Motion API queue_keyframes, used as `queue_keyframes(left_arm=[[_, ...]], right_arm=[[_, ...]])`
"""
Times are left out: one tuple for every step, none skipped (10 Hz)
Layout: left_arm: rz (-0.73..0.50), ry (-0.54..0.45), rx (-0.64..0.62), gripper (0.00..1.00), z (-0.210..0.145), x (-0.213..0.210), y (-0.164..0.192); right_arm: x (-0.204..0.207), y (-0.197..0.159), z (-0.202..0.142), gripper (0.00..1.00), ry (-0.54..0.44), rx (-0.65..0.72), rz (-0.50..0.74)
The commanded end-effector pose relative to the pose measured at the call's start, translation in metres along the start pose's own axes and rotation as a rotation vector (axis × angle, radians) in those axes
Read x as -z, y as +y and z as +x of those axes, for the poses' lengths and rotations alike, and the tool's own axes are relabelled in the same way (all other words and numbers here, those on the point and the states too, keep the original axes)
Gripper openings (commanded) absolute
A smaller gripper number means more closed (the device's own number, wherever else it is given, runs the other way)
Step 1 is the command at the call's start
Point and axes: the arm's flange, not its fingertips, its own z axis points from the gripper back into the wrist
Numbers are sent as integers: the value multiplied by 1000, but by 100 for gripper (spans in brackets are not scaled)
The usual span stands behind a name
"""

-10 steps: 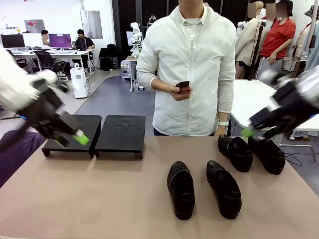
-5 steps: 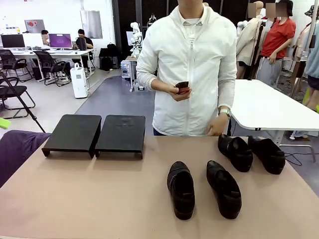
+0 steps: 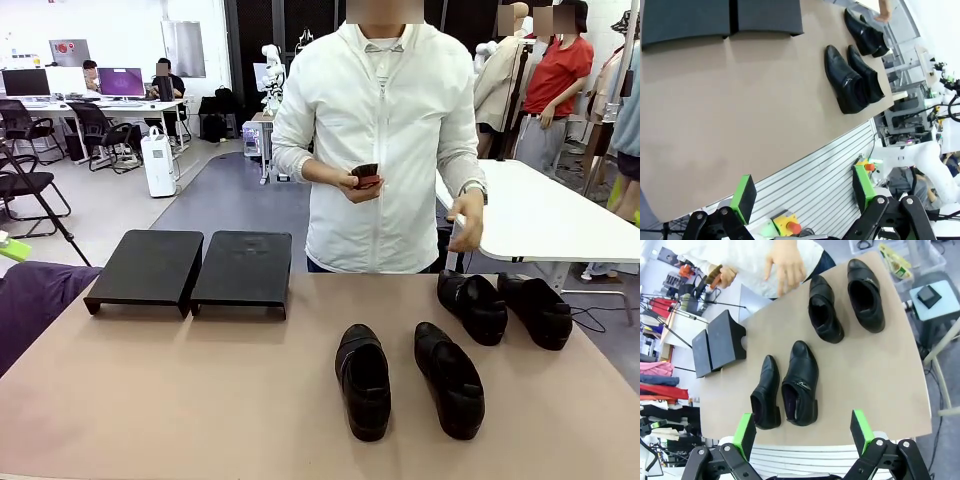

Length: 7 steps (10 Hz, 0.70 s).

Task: Organize the shoes by placing them on the stand.
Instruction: Pick up one Shoe and place it in the middle of the table.

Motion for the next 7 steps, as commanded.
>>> queue_keyframes(left_arm=[[-20, -12, 1, 100, -2, -7, 4], [-20, -12, 1, 100, -2, -7, 4], [-20, -12, 1, 100, -2, -7, 4], [-20, -12, 1, 100, -2, -7, 4], [-20, -12, 1, 100, -2, -7, 4], [-20, -12, 1, 100, -2, -7, 4], [-20, -12, 1, 100, -2, -7, 4]], right_arm=[[-3, 0, 3, 100, 7, -8, 20], [-3, 0, 3, 100, 7, -8, 20], [-3, 0, 3, 100, 7, -8, 20], [-3, 0, 3, 100, 7, -8, 20], [-2, 1, 0, 100, 5, -2, 2], [34, 42, 7, 100, 92, -60, -83], [63, 75, 7, 100, 174, -147, -106]])
